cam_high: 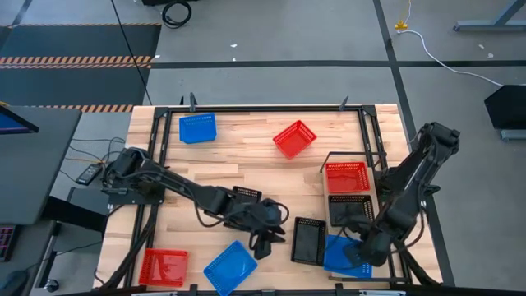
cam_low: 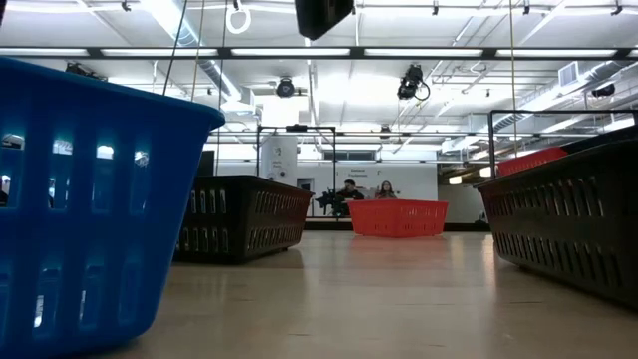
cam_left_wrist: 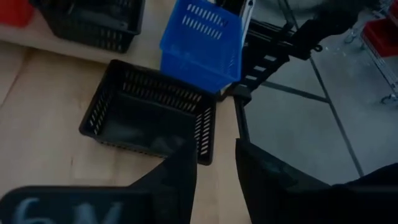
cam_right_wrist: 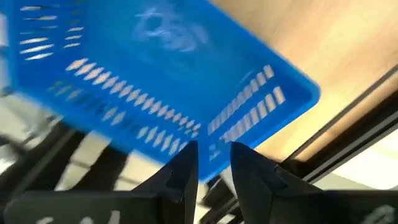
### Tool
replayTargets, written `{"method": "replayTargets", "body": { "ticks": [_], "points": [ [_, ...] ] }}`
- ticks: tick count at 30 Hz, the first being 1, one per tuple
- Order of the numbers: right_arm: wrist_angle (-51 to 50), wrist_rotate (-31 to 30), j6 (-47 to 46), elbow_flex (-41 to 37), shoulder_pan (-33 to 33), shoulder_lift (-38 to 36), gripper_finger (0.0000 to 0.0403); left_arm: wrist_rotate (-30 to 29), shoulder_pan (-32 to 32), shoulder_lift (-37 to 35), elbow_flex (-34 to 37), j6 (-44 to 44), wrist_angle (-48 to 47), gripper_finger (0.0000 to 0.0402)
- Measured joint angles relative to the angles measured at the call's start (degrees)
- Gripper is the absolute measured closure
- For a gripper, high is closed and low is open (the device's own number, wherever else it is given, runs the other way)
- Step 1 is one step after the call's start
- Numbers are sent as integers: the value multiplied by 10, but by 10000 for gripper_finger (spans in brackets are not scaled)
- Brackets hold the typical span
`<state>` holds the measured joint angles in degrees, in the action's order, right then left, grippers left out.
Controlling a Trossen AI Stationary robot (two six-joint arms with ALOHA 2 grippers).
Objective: Stack baskets on shelf by color
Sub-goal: Put the middle blue bin on the shelf
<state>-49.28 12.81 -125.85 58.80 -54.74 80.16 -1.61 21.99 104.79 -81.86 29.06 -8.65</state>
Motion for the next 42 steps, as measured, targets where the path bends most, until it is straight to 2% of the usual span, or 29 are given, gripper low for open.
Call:
{"method": "replayTargets", "body": {
  "ticks": [9, 14, 19, 26, 35, 39, 42],
  "points": [
    [-22, 2, 4, -20, 0, 48, 304, 15, 1, -5, 0, -27, 5, 285],
    [-68, 35, 2, -21, 0, 50, 304, 35, 4, -5, 0, -28, 2, 285],
    [-78, 38, 1, -21, 0, 39, 304, 36, 8, -6, 0, -28, 3, 285],
    [-102, 35, 87, -18, 0, 35, 304, 35, 13, -6, 0, -34, 2, 285],
    [-115, 37, 121, -16, 0, 33, 304, 35, 12, -6, 0, -38, 1, 285],
    [-115, 3, 158, 21, 0, 33, 304, 33, 11, -6, -1, -38, -17, 285],
    [-120, -44, 207, 63, 0, 33, 304, 29, 4, -7, -1, -29, -89, 285]
  ]
}}
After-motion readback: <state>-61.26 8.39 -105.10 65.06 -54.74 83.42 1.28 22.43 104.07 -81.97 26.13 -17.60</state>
